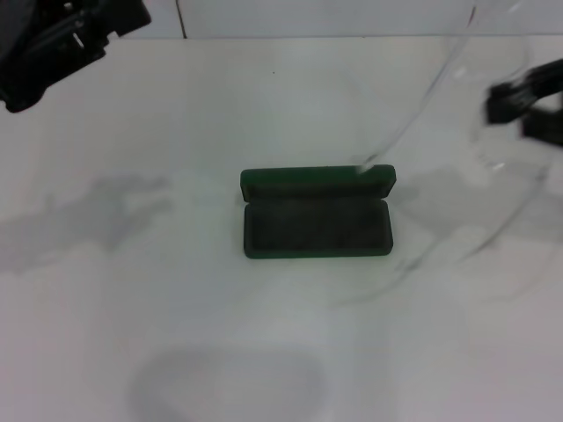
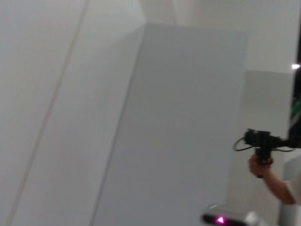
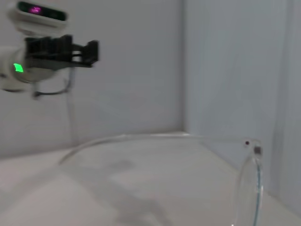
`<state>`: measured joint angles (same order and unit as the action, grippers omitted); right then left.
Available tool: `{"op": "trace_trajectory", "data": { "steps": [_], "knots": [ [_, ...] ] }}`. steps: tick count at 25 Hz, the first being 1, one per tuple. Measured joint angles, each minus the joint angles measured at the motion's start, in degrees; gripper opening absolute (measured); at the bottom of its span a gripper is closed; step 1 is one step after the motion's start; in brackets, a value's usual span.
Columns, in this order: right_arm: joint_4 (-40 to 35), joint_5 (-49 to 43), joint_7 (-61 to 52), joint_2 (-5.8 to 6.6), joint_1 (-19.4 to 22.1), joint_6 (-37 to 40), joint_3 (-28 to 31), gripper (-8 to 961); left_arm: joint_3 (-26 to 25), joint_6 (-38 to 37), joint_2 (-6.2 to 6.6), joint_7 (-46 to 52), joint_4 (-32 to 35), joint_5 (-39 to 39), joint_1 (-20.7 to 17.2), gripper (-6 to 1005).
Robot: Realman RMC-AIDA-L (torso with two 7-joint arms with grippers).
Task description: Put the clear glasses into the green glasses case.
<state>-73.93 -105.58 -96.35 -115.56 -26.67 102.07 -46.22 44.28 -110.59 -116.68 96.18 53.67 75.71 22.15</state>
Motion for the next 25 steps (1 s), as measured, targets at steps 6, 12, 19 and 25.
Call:
{"op": "trace_trajectory", "data": {
  "steps": [6, 12, 19, 25],
  "knots": [
    [9.0, 2.3, 5.3, -0.30, -3.2, -10.4, -16.4, 118, 0.9, -1.9, -0.37, -0.7, 0.0, -0.1, 1.1, 283],
    [16.8, 13.1, 12.3, -0.35, -8.7, -15.0, -24.8, 118, 4.2, -2.0, -0.58, -1.9, -0.2, 0.2, 1.1, 103],
    [23.4, 22.2, 19.1, -0.45, -12.5, -15.1, -27.0, 117, 4.7, -2.0, -0.87, -2.3, -0.5, 0.5, 1.1, 90],
    [26.8, 27.1, 22.7, -0.53, -14.3, -14.6, -28.5, 117, 6.5, -2.0, -0.86, -3.3, -0.6, 1.8, 1.2, 48]
  ]
}}
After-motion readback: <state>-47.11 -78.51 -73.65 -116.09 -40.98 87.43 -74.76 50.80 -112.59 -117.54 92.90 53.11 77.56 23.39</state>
